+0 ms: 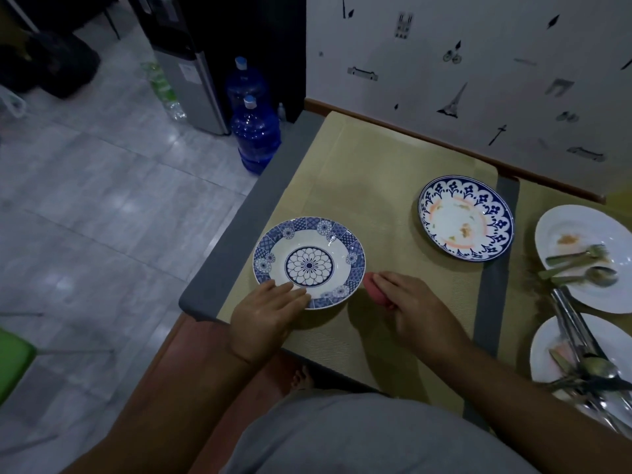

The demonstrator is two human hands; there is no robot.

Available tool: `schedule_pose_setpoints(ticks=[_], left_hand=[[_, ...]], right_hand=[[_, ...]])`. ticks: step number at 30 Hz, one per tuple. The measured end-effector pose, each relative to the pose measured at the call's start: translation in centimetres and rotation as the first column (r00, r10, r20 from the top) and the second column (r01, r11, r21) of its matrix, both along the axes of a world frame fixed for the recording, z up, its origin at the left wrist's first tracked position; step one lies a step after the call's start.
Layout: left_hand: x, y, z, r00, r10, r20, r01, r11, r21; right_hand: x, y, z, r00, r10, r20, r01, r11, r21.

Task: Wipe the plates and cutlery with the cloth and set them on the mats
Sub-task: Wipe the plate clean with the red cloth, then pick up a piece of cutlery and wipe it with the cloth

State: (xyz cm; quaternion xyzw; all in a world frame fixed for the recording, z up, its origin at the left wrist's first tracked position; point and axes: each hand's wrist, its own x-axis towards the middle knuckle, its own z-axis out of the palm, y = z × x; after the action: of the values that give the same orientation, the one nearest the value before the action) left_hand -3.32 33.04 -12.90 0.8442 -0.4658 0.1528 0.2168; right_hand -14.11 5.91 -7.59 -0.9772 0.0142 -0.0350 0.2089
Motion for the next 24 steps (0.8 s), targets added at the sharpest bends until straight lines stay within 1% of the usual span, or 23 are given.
schedule_pose_setpoints(ticks=[5,9,12,15,20,24], left_hand=[[-0.8,1.0,-2.0,0.996,-0.024,-0.091,0.039,0.984,0.175],[-1.5,0.7,-0.8,0.983,0.028,-0.183,0.017,0.971,0.240],[-2.5,-1.1,1.1,0.966,0.028,-0.257,0.037,0.969,0.244],[-3.3,-4.0,2.4,0.955,-0.019,-0.296,0.091,0.968,0.232],[-4.9,-10.0,3.4,0.936,-0.099,-0.338,0.183,0.957,0.227],[-7.5,-15.0,4.3,0.918,-0.186,-0.351,0.268,0.942,0.201]], right_hand=[[-1.2,0.2,-1.1,0.999,0.017,-0.049,-0.018,1.000,-0.006],[-2.0,0.7,-1.0,0.996,-0.016,-0.085,0.016,1.000,-0.007],[-2.7,0.7,-0.7,0.995,-0.064,-0.079,0.066,0.998,0.024],[-4.1,0.1,-0.3,0.989,-0.138,-0.062,0.139,0.990,0.017],[-7.9,-1.9,0.9,0.972,-0.234,0.015,0.232,0.970,0.075],[-12.0,-4.4,1.8,0.946,-0.321,0.048,0.316,0.945,0.085]])
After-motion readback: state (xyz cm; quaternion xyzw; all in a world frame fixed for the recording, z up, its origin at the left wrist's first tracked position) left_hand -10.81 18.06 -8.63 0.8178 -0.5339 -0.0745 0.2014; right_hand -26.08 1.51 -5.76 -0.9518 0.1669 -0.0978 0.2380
